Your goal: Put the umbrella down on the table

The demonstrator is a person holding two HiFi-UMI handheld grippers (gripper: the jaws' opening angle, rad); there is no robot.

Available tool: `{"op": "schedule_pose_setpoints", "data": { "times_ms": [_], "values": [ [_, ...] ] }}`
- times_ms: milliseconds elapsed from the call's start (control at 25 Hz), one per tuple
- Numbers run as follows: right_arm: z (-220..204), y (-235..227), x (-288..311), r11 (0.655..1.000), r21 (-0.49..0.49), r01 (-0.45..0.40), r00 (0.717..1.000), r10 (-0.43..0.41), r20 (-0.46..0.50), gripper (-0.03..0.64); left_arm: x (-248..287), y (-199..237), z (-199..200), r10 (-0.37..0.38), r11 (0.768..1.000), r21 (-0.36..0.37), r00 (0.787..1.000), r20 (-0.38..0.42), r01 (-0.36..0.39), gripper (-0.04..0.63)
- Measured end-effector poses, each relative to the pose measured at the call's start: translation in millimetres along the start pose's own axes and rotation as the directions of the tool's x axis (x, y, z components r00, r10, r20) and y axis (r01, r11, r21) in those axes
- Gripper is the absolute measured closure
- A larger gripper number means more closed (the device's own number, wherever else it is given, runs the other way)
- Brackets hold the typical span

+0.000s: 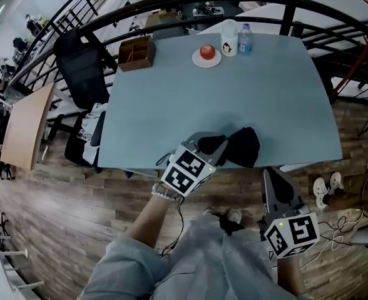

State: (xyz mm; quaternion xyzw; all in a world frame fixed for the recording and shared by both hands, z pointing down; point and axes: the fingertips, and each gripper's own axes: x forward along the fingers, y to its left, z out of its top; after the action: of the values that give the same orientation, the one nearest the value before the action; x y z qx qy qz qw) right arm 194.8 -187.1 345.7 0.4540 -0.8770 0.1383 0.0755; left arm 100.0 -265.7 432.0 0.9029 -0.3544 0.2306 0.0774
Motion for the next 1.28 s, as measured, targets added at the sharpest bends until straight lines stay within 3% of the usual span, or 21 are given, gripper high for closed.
{"op": "schedule_pose_setpoints", "data": {
  "times_ms": [200,480,640,880,1120,1280],
  "values": [
    [17.7,-1.7,2.1,0.999,-0.023,-0.023,0.999,0.024,0.037,0.618,-28.5,-6.2,31.5,0.044,0.999,0.014,0.994,0.096,-0.046,0.589],
    [39.2,1.8,5.4,0.997,-0.050,-0.060,0.994,0.065,0.088,0.618,-75.0,-3.2,61.0,0.154,0.988,-0.047,0.971,0.185,-0.148,0.591],
    [50.8,0.4,7.5,0.995,-0.068,-0.072,0.991,0.079,0.110,0.618,-96.8,-4.7,71.0,0.207,0.978,-0.019,0.956,0.209,-0.208,0.590],
    [61.2,3.1,10.2,0.992,-0.091,-0.090,0.987,0.101,0.125,0.618,-126.5,-4.6,72.5,0.283,0.959,-0.064,0.929,0.240,-0.276,0.591],
    [64.1,12.3,15.0,0.989,-0.100,-0.105,0.984,0.117,0.131,0.618,-151.6,-3.0,75.0,0.326,0.945,-0.114,0.903,0.279,-0.306,0.591],
    [63.9,17.1,15.1,0.988,-0.106,-0.110,0.984,0.123,0.130,0.618,-155.8,-4.2,71.7,0.327,0.945,-0.123,0.902,0.283,-0.304,0.591]
  ]
}}
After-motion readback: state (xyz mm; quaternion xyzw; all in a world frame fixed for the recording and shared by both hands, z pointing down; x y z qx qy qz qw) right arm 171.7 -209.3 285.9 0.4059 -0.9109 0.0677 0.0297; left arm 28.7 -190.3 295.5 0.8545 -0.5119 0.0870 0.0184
